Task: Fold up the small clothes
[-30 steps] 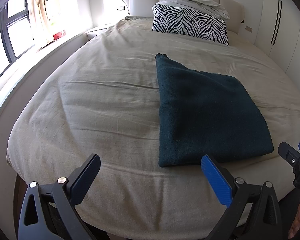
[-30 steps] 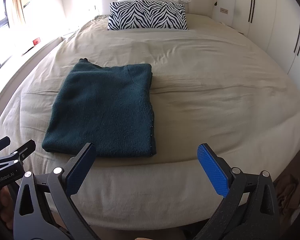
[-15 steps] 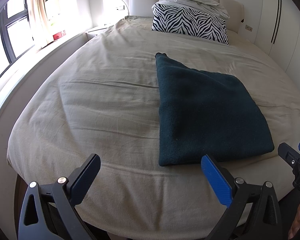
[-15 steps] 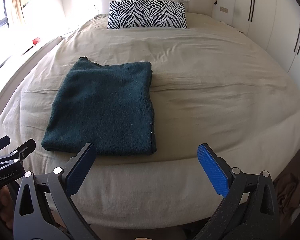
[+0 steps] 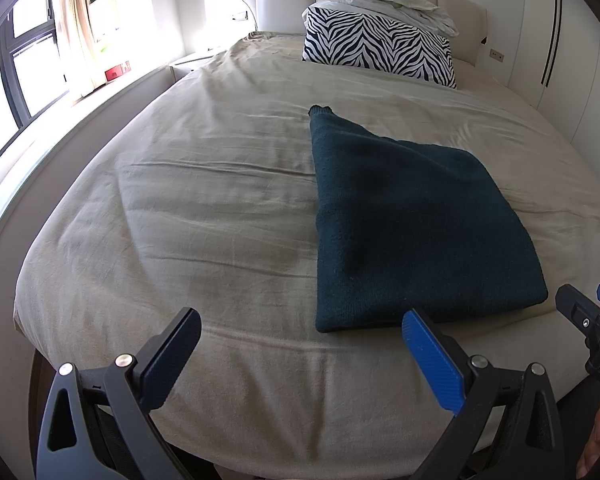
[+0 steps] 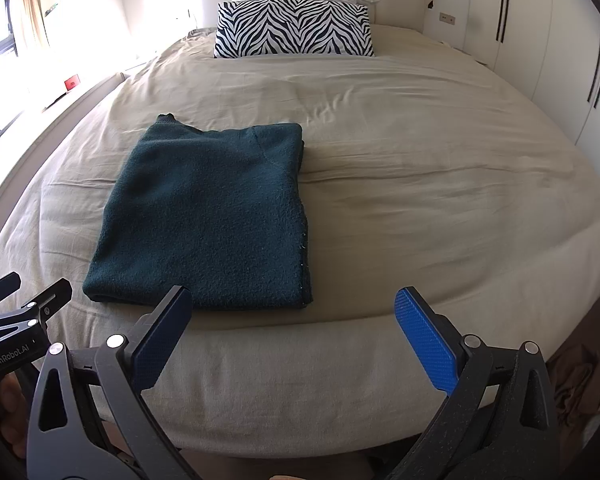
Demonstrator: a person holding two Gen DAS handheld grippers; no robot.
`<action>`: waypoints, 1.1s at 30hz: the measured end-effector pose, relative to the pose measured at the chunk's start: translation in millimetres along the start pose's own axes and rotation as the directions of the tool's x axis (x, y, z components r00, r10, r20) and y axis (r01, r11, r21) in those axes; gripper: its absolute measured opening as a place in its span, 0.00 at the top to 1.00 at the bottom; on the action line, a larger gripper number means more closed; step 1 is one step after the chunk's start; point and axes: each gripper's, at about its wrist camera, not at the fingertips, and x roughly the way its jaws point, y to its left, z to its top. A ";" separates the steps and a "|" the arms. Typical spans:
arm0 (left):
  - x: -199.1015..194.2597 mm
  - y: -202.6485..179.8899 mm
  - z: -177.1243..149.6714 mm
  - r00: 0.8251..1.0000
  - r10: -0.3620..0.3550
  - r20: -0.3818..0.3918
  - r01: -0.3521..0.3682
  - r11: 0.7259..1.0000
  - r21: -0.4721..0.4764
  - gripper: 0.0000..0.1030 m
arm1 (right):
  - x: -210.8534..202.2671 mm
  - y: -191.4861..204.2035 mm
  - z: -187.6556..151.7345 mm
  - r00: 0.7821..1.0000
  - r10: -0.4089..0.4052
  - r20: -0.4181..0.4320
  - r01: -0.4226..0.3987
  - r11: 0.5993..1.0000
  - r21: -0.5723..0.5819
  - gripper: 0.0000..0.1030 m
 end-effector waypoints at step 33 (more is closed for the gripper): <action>2.5 1.5 0.7 1.000 -0.001 -0.008 0.001 1.000 0.009 0.00 | 0.5 -3.2 -5.4 1.000 0.000 -0.008 0.000 1.000 0.003 0.00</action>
